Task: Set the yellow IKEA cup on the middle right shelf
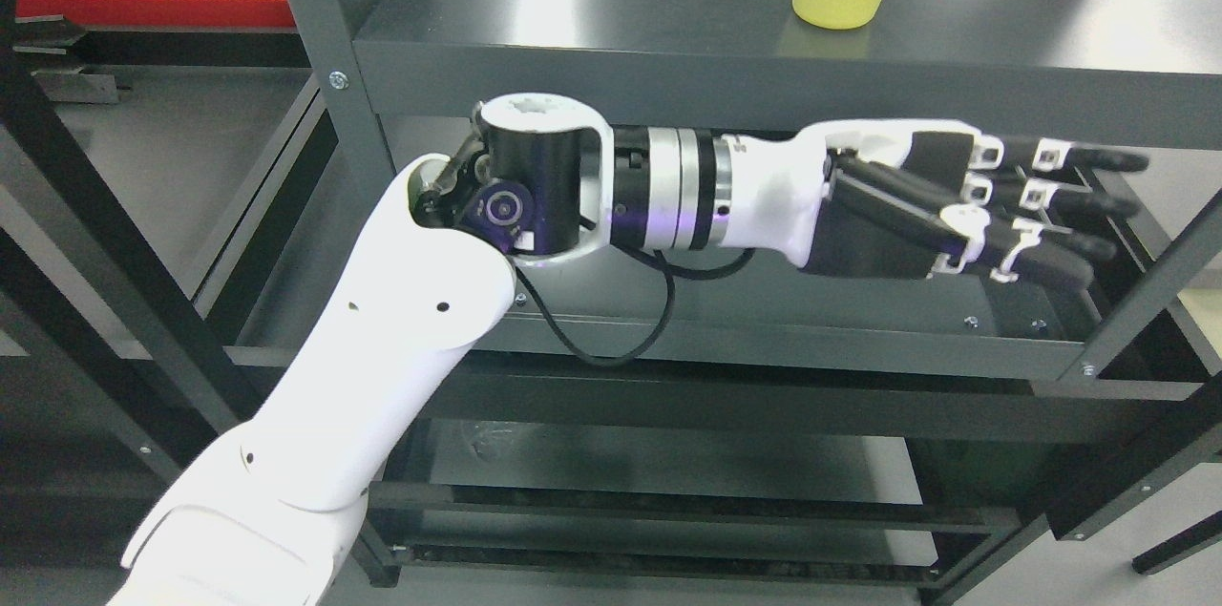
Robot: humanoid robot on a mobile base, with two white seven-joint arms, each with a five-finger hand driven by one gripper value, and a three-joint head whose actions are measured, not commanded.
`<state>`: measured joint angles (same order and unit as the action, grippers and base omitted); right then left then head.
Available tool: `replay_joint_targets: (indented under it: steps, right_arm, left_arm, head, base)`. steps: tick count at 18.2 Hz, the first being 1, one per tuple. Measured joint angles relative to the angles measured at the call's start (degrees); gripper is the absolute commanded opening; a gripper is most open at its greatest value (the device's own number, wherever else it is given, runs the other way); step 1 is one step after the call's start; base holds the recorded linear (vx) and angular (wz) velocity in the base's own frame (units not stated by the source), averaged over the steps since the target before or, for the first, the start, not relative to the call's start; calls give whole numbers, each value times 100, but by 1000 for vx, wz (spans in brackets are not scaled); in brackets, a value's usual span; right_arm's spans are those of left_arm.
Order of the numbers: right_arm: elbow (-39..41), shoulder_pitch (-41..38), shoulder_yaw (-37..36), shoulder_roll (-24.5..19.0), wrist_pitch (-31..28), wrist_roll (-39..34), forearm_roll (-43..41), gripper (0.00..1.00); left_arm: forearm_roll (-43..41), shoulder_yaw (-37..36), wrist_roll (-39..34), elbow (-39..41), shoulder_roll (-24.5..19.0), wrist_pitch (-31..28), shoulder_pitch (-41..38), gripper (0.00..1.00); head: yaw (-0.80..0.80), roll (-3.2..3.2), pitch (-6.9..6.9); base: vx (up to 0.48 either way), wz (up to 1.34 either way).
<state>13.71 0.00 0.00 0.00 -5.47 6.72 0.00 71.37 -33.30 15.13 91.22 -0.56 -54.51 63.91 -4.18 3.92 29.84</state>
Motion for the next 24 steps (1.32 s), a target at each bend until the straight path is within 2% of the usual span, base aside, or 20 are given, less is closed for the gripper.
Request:
replay_joint_targets:
  steps: [3, 6, 11, 17, 22, 24]
  right_arm:
    - [0, 0, 0, 0, 4, 0, 0, 99]
    - [0, 0, 0, 0, 8, 0, 0, 99]
    - [0, 0, 0, 0, 11, 0, 0, 99]
    - [0, 0, 0, 0, 11, 0, 0, 99]
    - [0, 0, 0, 0, 12, 1, 0, 99]
    - [0, 0, 0, 0, 12, 0, 0, 99]
  left_arm:
    - [-76, -271, 28, 41, -90, 45, -405, 99]
    - [-540, -461, 49, -5, -154, 314, -792, 99]
    - [-2049, -399, 52, -272, -194, 1495, -1425, 99]
    - [-4500, 194, 24, -612, -99, 3736, -2304, 99]
    - [-5889, 924, -52, -790, -40, 4843, -2998, 99]
    - [-6335, 1211, -62, -833, -25, 5079, -3263, 99]
  head:
    - [0, 0, 0]
    - [0, 0, 0]
    - [0, 0, 0]
    - [0, 0, 0]
    - [0, 0, 0]
    - [0, 0, 0]
  base:
    - [0, 0]
    - [0, 0]
    - [0, 0]
    - [0, 0]
    - [0, 0]
    - [0, 0]
